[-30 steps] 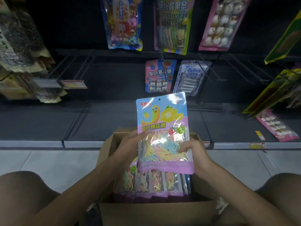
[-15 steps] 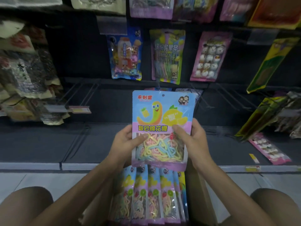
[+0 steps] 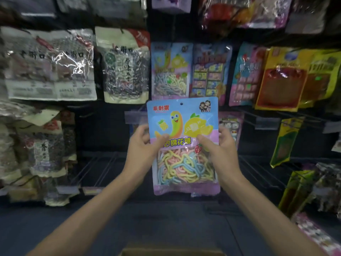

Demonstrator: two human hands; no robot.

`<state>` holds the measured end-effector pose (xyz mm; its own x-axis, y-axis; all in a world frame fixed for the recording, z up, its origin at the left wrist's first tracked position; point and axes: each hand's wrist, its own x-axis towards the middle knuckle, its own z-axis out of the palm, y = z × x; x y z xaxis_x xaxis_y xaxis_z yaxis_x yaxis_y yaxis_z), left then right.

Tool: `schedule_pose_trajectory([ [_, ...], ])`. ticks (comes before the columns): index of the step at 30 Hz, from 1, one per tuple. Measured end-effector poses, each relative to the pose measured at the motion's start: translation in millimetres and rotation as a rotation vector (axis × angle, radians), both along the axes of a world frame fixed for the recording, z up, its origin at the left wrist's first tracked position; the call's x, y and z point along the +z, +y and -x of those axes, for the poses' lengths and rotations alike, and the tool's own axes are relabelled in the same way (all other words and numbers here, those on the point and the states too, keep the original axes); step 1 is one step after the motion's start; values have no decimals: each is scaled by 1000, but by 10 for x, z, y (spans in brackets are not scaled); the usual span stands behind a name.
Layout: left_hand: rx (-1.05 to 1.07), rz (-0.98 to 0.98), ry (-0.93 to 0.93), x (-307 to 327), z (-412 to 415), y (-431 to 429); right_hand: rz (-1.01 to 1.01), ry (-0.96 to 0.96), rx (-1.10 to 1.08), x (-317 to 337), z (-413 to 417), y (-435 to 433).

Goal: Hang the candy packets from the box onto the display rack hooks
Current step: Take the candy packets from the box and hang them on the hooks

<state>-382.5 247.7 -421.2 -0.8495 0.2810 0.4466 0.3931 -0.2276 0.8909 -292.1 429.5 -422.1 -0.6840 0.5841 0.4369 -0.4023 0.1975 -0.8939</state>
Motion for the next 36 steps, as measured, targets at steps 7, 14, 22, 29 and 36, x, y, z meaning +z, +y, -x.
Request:
schedule_pose_trajectory([
  [7,53,-52,82,776,346,151,-127,172,-54,766,348,48],
  [14,28,-167,-25,1528,799,307,-284,234,-43,1367,693,122],
  [22,-5,-256,-98,2072,1179,412,-164,216,-55,1863,1101,270],
  [29,33,-219,-96,2313,1221,469,4,175,31,2341,1354,341],
  [36,54,-251,-140,2427,1229,562,-1,142,-41,2493,1514,376],
])
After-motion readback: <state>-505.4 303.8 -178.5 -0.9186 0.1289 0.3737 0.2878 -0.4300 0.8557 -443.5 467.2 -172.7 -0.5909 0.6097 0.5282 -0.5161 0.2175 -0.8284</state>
